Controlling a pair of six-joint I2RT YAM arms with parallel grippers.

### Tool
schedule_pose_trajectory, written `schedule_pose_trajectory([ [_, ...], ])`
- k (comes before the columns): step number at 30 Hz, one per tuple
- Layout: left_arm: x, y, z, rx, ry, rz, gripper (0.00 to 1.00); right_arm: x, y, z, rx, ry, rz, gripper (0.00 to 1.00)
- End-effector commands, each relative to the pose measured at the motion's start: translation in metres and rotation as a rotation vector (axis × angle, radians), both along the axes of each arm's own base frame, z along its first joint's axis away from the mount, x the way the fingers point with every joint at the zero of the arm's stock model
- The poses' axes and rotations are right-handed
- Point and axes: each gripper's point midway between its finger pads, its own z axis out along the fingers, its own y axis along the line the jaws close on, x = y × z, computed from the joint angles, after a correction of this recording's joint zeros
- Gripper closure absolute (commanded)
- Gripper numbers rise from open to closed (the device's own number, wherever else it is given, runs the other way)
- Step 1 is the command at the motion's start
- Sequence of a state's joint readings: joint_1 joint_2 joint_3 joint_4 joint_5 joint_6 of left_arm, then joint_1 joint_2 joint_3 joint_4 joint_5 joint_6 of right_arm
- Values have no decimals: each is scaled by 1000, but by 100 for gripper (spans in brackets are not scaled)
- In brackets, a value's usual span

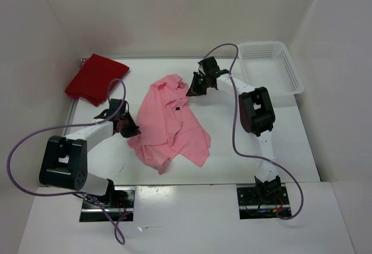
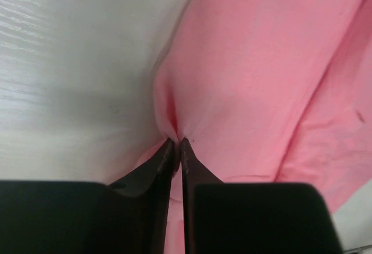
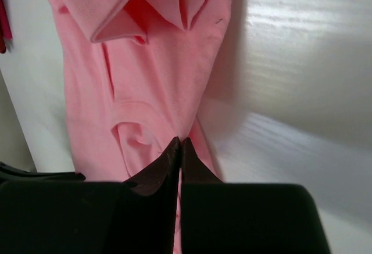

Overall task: Fold and stack the t-shirts
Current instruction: Flatten out the tshirt

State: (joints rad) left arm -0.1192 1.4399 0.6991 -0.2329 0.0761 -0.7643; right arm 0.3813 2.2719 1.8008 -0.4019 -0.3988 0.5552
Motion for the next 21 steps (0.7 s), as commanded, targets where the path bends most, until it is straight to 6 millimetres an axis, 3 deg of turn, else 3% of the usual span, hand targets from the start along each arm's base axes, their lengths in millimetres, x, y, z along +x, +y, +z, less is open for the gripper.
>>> schedule_pose_trajectory([
  [1,27,-7,48,-36,-150,-29,85,4,-7,66,23,-147,-13,100],
  [2,39,-10,77,-44,-221,-44,88,4,-7,80,33,-171,-14,100],
  [3,39,-13,89,-59,-232,-54,88,1,-11,89,22,-184,-16,100],
  [4,43,-11,103,-61,-261,-59,90,-2,-16,118,24,-232,-34,100],
  [6,48,-11,146,-94,-354,-64,91,-9,-24,150,10,-293,-39,100],
  [7,49,-7,159,-94,-384,-55,91,-18,-32,186,19,-358,-61,100],
  [9,44,2,198,-119,-473,-43,92,-30,-45,223,26,-422,-80,100],
  [10,36,6,211,-115,-492,-42,92,-44,-54,260,36,-495,-95,100],
  [12,32,16,229,-111,-520,-38,92,-66,-63,294,40,-547,-86,100],
  [14,25,22,257,-101,-565,-34,92,-92,-80,350,54,-660,-113,100],
  [15,25,24,264,-89,-573,-23,92,-103,-86,361,44,-676,-118,100],
  [17,23,28,295,-70,-637,-9,92,-133,-102,414,89,-785,-139,100],
  [19,21,31,313,-56,-662,4,92,-162,-112,450,122,-859,-148,100],
  [20,19,32,340,-48,-721,8,92,-176,-118,475,146,-914,-154,100],
  [21,19,37,351,-20,-739,16,92,-182,-120,482,149,-921,-155,100],
])
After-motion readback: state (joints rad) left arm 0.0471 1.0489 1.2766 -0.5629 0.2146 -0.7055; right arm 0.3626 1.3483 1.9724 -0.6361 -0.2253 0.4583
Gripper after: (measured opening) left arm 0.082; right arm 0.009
